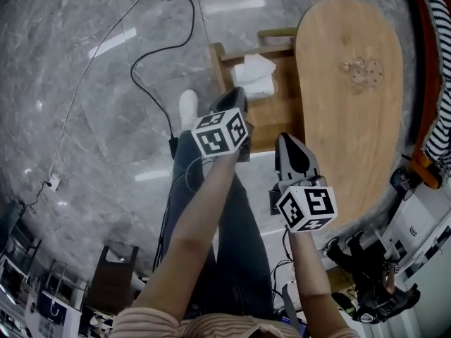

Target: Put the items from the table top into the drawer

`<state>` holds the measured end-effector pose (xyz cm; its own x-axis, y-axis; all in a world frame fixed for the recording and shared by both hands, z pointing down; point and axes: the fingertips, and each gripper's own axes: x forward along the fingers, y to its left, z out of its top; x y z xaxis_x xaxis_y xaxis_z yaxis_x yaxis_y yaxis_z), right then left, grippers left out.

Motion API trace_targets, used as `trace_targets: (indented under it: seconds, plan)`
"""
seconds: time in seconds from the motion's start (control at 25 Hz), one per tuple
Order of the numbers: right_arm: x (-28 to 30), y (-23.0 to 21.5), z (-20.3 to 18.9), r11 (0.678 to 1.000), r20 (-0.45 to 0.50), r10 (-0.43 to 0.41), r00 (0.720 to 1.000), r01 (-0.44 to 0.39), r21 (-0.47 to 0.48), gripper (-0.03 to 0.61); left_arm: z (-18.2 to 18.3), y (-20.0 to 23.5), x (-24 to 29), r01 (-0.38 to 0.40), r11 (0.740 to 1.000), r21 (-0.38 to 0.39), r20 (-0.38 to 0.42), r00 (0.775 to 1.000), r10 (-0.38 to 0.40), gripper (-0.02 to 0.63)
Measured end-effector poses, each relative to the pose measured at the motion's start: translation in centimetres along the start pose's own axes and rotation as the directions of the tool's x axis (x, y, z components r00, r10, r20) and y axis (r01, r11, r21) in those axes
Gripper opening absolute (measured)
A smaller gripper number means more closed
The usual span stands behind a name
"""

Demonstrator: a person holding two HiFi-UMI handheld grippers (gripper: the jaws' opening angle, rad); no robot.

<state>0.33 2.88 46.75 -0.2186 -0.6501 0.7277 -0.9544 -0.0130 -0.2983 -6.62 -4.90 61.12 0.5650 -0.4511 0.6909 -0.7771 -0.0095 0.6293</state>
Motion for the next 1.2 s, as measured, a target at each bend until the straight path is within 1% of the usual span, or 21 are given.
trace_targets:
  seconds: [0.12,0.28,0.44,0.64,1.0,1.2]
  plan:
    - [0.9,-0.4,-0.3,1.0,-0.014,0.003,1.0,-0.004,-0.013,0.009,-0.4,0.7,1.5,-0.006,1.0,-0.003,-0.01,1.0,0.006,0.032]
    - [1.5,-0.9,-0.7,0.999,-0.032,0.01,0.999,-0.011,-0.033,0.009,-1.4,1.8,2.9,-0.017,0.999,-0.033,-0.028,0.999,0.016,0.032]
    - [2.2,-1.3,-0.9,0.999,-0.039,0.016,0.999,-0.017,-0.033,0.009,-1.6,2.4,3.9,-0.02,0.999,-0.045,-0.029,0.999,0.019,0.032]
    - [2.2,-1.3,-1.4,1.0,-0.045,0.018,0.999,-0.018,-0.012,0.009,-1.5,2.7,4.5,-0.028,0.999,-0.031,-0.03,0.999,0.027,0.032]
    - [4.1,-2.1,-2.8,0.999,-0.089,0.001,0.996,-0.005,-0.041,0.009,-2.1,3.2,5.6,-0.064,0.998,-0.004,-0.046,0.997,0.064,0.032]
    - [5.7,-2.9,-3.2,0.999,-0.119,-0.009,0.993,0.003,-0.054,0.009,-2.4,3.6,5.9,-0.097,0.995,0.016,-0.049,0.994,0.098,0.032]
